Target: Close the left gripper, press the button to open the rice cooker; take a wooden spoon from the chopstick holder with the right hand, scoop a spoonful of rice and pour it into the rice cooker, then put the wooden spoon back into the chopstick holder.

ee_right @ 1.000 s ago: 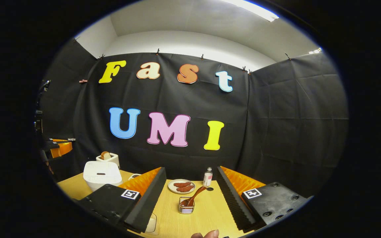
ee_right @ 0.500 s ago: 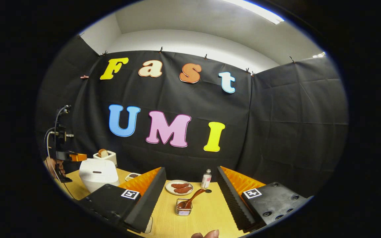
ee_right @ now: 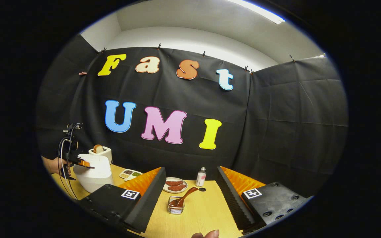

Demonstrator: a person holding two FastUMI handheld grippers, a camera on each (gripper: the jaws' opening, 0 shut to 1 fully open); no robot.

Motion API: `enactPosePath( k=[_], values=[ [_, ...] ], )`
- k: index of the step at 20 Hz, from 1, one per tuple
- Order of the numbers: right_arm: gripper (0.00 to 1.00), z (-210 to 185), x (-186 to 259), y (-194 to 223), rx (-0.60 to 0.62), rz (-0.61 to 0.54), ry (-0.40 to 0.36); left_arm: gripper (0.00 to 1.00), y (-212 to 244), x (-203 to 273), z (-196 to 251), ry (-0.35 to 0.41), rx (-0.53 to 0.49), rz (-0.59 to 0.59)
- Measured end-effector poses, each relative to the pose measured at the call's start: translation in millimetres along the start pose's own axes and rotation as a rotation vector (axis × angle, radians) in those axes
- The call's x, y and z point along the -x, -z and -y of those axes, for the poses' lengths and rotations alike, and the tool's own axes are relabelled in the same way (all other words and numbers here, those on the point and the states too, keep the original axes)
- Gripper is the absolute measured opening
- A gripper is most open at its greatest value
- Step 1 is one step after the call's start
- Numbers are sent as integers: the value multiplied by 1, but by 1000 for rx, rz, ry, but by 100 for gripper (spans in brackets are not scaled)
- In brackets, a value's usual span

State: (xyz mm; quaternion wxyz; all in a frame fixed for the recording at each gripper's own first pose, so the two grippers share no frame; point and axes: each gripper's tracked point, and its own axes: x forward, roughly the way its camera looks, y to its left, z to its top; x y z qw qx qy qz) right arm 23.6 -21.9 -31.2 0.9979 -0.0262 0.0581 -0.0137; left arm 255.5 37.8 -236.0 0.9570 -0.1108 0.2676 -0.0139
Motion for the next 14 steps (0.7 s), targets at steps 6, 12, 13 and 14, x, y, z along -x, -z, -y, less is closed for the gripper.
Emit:
enactPosePath(
  k=[6, 12, 13, 14],
  values=[
    [97, 14, 6, 8, -1, -15, 38, 7, 7, -8, 3, -5, -56, -38],
    [98, 10, 8, 8, 1, -18, 44, 8, 15, -9, 2, -2, -50, -125],
    [98, 8, 8, 7, 0, -13, 41, 8, 12, -7, 2, -8, -76, -119],
    [98, 7, 8, 6, -1, -10, 38, 7, 7, -6, 2, -15, -104, -102]
  ],
)
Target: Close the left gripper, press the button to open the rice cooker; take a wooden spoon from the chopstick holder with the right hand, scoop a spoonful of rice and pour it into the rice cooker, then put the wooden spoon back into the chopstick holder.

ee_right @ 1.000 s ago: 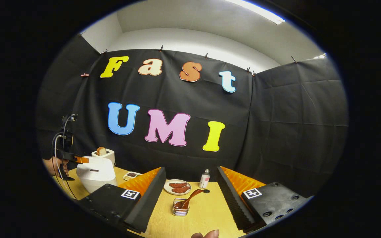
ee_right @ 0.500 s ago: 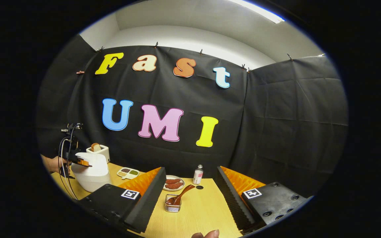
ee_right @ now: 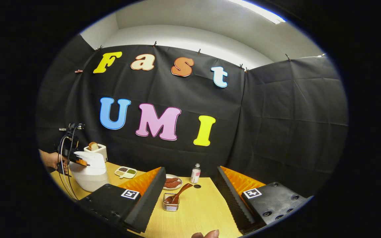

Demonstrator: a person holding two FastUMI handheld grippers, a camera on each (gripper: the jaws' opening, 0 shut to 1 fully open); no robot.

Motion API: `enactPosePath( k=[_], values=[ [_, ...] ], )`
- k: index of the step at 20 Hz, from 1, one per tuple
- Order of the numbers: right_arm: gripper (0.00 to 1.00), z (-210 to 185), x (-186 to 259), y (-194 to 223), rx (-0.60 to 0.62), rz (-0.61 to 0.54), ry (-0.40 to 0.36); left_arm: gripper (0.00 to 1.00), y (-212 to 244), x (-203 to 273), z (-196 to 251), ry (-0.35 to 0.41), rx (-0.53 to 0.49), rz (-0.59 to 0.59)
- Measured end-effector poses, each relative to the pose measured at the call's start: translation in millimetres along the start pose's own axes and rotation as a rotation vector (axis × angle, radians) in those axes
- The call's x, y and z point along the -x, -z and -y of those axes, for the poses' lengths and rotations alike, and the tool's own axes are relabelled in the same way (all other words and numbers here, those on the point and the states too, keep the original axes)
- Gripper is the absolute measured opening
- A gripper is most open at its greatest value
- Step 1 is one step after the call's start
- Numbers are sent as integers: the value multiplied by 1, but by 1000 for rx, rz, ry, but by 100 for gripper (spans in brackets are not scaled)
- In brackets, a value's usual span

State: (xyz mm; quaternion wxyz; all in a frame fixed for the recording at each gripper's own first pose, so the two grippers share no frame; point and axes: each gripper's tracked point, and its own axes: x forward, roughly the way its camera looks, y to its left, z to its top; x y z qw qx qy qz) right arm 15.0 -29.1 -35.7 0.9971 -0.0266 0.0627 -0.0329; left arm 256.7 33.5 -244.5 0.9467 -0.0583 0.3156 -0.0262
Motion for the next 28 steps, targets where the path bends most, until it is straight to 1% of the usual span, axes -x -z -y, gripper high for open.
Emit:
enactPosePath(
  k=[5, 8, 15, 16, 18, 19, 20, 23, 25, 28],
  values=[
    [97, -5, 1, -4, 7, 11, -4, 8, -53, 23, 1, -41, -78, 177],
    [97, -6, 2, -5, 7, 15, -3, 8, -77, 32, -2, -62, -123, 248],
    [97, -10, 6, -8, 0, 18, -5, 7, -119, 70, -8, -114, -164, 417],
    [97, -11, 6, -8, -2, 17, -9, 8, -123, 72, -8, -116, -174, 439],
    [97, -11, 5, -9, -3, 16, -11, 9, -125, 85, 2, -87, -181, 464],
    [97, -12, 5, -9, -4, 14, -15, 24, -127, 92, 6, -69, -176, 476],
    [98, -14, 5, -9, -2, 14, -19, 31, -126, 99, 7, -59, -161, 490],
    [98, -16, 7, -8, 7, 18, -21, 82, -125, 125, 16, -22, -102, 534],
    [97, -19, 5, -4, 9, 8, -29, 98, -119, 145, 16, -27, -76, 558],
    [98, -31, 0, 3, -9, -11, -66, 97, -107, 183, 28, -32, -63, 590]
  ],
)
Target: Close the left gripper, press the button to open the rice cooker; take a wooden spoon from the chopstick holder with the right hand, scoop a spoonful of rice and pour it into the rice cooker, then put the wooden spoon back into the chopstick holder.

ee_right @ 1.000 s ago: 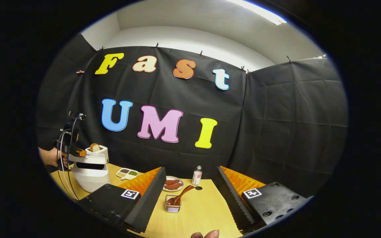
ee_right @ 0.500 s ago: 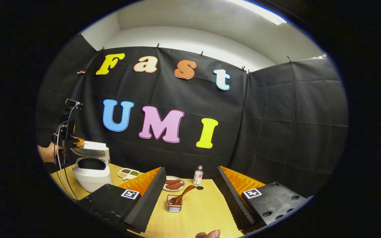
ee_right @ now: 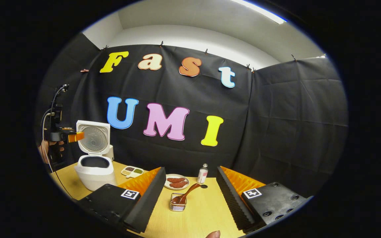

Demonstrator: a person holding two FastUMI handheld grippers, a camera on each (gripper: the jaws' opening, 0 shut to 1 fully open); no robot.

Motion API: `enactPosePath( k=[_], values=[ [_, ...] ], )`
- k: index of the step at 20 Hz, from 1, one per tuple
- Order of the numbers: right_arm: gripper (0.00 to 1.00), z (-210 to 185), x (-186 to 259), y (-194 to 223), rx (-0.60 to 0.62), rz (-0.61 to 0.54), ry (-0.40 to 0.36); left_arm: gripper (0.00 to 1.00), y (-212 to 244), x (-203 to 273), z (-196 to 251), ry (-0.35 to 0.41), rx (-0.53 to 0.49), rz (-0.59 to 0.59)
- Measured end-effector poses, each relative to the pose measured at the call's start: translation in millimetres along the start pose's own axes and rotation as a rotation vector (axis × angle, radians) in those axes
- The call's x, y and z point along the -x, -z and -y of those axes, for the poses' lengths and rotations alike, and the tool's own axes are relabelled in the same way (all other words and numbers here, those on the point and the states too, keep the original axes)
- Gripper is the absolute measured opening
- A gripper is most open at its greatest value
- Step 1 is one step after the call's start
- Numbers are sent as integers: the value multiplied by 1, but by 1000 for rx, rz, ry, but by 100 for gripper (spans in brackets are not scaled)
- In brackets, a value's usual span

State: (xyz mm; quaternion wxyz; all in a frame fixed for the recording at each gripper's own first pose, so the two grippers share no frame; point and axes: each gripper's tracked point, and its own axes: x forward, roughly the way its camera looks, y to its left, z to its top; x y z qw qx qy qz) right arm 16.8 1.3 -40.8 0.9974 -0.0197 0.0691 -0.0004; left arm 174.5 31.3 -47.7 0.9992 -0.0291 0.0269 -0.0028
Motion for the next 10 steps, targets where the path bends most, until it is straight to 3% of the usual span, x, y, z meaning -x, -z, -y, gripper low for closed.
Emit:
enactPosePath(
  k=[6, 10],
  values=[
    [98, -10, -27, 29, -34, -36, -59, 97, -12, 69, 34, 11, 11, 19],
    [98, -8, -58, 64, -96, -62, -69, 97, -1, 102, 42, -24, 49, -8]
  ],
)
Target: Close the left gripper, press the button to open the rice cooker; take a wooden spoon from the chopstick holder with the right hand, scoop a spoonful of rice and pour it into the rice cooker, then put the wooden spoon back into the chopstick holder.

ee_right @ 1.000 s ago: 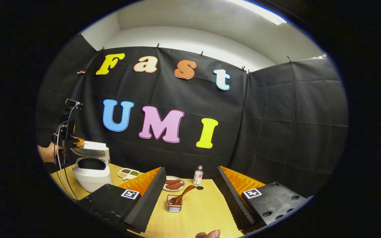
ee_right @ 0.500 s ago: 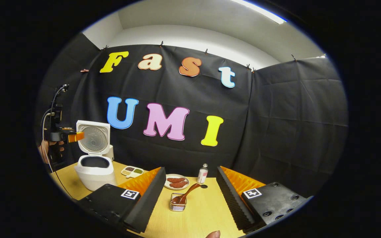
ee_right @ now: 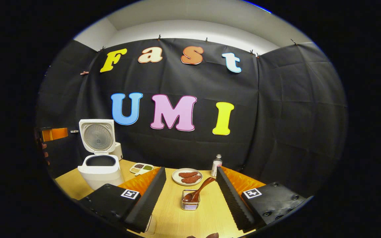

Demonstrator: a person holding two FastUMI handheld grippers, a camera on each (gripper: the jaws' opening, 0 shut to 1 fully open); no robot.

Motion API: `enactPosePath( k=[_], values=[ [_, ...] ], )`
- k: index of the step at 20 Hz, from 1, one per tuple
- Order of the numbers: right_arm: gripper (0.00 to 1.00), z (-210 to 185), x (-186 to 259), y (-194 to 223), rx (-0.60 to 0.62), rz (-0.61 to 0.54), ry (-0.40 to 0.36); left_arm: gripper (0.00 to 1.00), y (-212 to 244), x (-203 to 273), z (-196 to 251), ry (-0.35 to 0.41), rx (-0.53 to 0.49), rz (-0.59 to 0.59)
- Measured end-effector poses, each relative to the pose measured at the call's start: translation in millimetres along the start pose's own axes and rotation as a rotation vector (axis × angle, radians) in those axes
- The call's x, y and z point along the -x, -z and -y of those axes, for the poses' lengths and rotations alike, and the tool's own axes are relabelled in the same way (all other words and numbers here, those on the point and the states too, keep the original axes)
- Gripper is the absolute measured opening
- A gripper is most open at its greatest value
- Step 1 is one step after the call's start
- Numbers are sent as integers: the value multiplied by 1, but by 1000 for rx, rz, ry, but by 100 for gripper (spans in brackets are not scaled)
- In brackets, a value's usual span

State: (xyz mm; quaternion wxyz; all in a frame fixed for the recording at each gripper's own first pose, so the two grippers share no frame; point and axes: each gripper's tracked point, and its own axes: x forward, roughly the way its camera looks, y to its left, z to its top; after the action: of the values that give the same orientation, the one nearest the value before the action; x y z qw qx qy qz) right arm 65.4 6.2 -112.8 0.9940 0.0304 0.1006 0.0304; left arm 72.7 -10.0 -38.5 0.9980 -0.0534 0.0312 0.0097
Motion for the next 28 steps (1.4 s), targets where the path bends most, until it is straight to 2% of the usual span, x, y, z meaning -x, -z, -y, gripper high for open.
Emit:
enactPosePath(
  k=[2, 6, 9, 12, 19, 21, 23, 26, 28],
  values=[
    [98, 7, -21, 24, -8, -25, -4, 97, 7, 11, 0, -26, -21, -12],
    [98, 28, -66, 77, -88, -98, 7, 97, 20, 32, 13, -33, -34, -40],
    [98, 41, -104, 119, -93, -156, 6, 97, 31, 41, 17, -51, -39, -66],
    [98, 40, -136, 156, -106, -209, -26, 97, 42, 44, 21, -68, -52, -77],
    [99, 44, -210, 237, -144, -318, -39, 97, 67, 51, 11, -142, -78, -120],
    [98, 42, -223, 250, -175, -325, -48, 97, 75, 53, 8, -163, -84, -142],
    [81, 45, -234, 248, -194, -302, -44, 98, 83, 54, 8, -168, -70, -167],
    [38, 40, -249, 254, -285, -331, -55, 97, 88, 53, 2, -187, -44, -183],
    [25, 32, -251, 254, -367, -359, -79, 97, 88, 52, -1, -198, -27, -189]
  ],
)
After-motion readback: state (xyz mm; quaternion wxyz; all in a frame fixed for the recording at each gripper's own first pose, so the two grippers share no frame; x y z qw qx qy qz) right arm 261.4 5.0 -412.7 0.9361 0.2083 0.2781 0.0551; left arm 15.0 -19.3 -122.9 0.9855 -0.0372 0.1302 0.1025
